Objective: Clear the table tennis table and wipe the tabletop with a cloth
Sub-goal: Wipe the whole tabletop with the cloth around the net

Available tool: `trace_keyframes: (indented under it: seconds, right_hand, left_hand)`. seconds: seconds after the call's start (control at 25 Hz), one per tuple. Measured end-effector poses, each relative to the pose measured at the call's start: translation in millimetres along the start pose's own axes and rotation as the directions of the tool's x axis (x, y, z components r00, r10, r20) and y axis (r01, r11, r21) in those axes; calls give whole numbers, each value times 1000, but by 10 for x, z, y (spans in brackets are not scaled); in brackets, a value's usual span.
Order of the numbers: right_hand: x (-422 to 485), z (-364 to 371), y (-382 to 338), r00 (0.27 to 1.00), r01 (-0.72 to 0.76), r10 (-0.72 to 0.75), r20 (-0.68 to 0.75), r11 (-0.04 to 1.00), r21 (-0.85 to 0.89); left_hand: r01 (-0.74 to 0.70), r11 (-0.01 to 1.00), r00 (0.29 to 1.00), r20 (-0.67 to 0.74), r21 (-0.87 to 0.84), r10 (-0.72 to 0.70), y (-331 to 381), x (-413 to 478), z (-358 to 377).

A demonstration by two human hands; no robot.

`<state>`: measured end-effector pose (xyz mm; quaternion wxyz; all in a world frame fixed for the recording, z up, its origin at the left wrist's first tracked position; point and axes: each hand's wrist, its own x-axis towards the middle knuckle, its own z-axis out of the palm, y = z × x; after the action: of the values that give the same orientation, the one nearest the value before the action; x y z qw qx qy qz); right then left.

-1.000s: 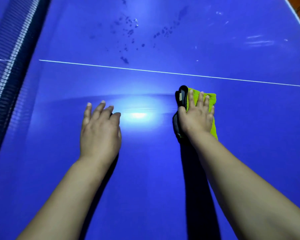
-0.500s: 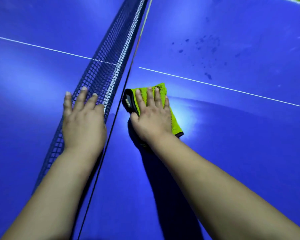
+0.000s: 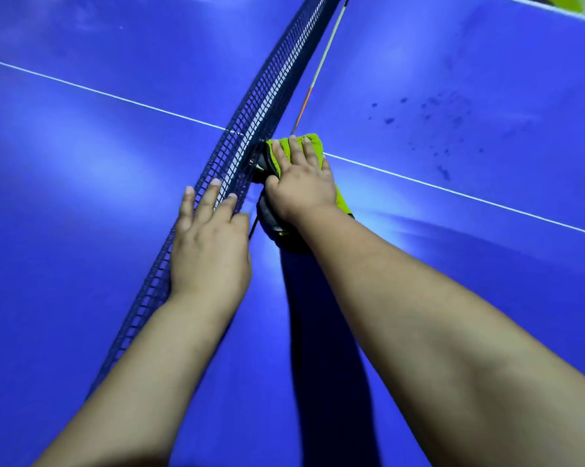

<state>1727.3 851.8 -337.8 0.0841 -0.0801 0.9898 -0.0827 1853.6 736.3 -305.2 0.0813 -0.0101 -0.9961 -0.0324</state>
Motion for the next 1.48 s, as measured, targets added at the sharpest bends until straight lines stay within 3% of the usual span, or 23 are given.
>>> trace_keyframes:
  seconds: [0.16, 0.36, 0.64, 0.96, 1.2, 1.48]
  right_hand:
    - [-196, -40, 465, 995, -88, 89, -42, 996, 34]
    - [-677, -132, 1453, 969, -228, 233, -86, 972, 60]
    - [-1456, -358, 3181, 885, -439, 450, -119, 892, 103]
    - [-2167, -578, 4760, 793, -582, 595, -130, 804, 123]
    - [-2565, -640, 5339, 708, -681, 693, -134, 721, 132]
    - [-2840, -555, 4801, 569, -816, 819, -72, 573, 71]
  left_hand:
    - [-10, 1000, 999, 46, -14, 11, 356, -35, 78]
    - [-107, 992, 992, 65, -60, 111, 1354, -57, 168]
    - [-282, 948, 956, 41, -150, 290, 2964, -117, 289]
    - [-383, 903, 912, 72, -196, 403, 4176, -385, 365]
    - [-398, 895, 907, 59, -204, 417, 4258, -527, 369]
    - [-322, 917, 937, 62, -234, 345, 3502, -541, 263]
